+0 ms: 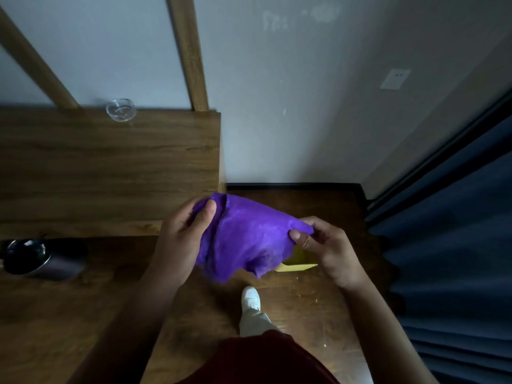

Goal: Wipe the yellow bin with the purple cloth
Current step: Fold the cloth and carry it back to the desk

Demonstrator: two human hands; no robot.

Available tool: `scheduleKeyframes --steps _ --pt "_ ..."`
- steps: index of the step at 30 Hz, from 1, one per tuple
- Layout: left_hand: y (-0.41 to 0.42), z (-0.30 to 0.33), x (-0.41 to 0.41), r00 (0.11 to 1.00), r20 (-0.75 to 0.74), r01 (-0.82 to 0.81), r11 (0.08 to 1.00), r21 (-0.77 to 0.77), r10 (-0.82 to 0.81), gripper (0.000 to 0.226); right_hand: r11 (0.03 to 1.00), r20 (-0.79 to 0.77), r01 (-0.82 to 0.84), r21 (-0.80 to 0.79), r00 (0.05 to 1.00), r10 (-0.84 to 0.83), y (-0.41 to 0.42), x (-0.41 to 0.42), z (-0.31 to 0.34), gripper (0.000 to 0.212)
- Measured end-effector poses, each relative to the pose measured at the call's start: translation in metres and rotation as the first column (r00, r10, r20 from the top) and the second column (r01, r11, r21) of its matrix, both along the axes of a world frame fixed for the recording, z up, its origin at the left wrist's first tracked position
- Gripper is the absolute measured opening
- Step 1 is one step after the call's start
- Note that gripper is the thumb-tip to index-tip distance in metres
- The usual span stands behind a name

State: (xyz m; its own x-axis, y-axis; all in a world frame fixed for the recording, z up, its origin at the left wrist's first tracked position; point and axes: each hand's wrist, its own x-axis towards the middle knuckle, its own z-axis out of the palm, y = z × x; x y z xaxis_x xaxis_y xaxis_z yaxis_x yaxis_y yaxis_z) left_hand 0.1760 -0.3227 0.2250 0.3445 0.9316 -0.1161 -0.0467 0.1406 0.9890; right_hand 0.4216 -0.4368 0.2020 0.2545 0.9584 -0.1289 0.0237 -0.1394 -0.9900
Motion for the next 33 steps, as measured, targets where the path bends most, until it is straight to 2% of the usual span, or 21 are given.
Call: scheduleKeyframes --steps 2,5,8,11,18,23,25,28,29,31,33 --pt "0.022 -0.006 -0.007 0.991 -0.116 -0.06 0.998 -0.002 0.06 0.016 1.0 -0.015 -0.011 0.011 1.0 0.011 0.036 0.0 -0.005 0.013" --pt "0.06 -0.023 -0.022 0.956 -0.262 -0.147 0.988 -0.049 0.129 0.014 0.997 -0.008 -0.077 -0.005 0.997 0.077 0.092 -0.007 -0.014 0.015" --pt "0.103 -0.05 -0.04 0.948 -0.266 -0.213 0.97 -0.12 0.176 0.024 0.99 0.034 -0.127 -0.055 0.991 0.129 0.145 -0.021 -0.024 0.02" --pt "0.143 -0.073 -0.057 0.946 -0.253 -0.257 0.943 -0.212 0.201 0.026 0.982 0.127 -0.136 -0.129 0.98 0.152 0.192 -0.036 -0.047 0.016" --pt "0.231 -0.126 -0.087 0.932 -0.36 -0.167 0.921 -0.352 0.032 0.02 0.938 0.212 -0.074 -0.338 0.965 0.152 0.275 -0.072 -0.109 0.013" --pt "0.293 -0.169 -0.1 0.895 -0.439 -0.132 0.897 -0.422 -0.075 0.012 0.863 0.288 0.02 -0.505 0.946 0.147 0.318 -0.098 -0.145 0.011" --pt "0.314 -0.182 -0.103 0.861 -0.489 -0.067 0.92 -0.386 -0.142 0.013 0.838 0.347 0.079 -0.54 0.928 0.136 0.335 -0.104 -0.154 0.008" --pt "0.342 -0.199 -0.102 0.762 -0.591 0.14 0.958 -0.251 -0.266 0.016 0.814 0.444 0.161 -0.559 0.887 0.129 0.356 -0.109 -0.166 0.013" --pt "0.349 -0.204 -0.101 0.715 -0.63 0.198 0.953 -0.231 -0.302 0.011 0.807 0.465 0.186 -0.56 0.877 0.121 0.362 -0.109 -0.169 0.017" --pt "0.36 -0.215 -0.1 0.612 -0.731 0.254 0.95 -0.182 -0.303 0.026 0.803 0.5 0.227 -0.552 0.86 0.101 0.37 -0.109 -0.176 0.032" --pt "0.367 -0.221 -0.099 0.545 -0.782 0.293 0.943 -0.159 -0.301 0.033 0.801 0.514 0.244 -0.546 0.853 0.091 0.377 -0.11 -0.181 0.05"
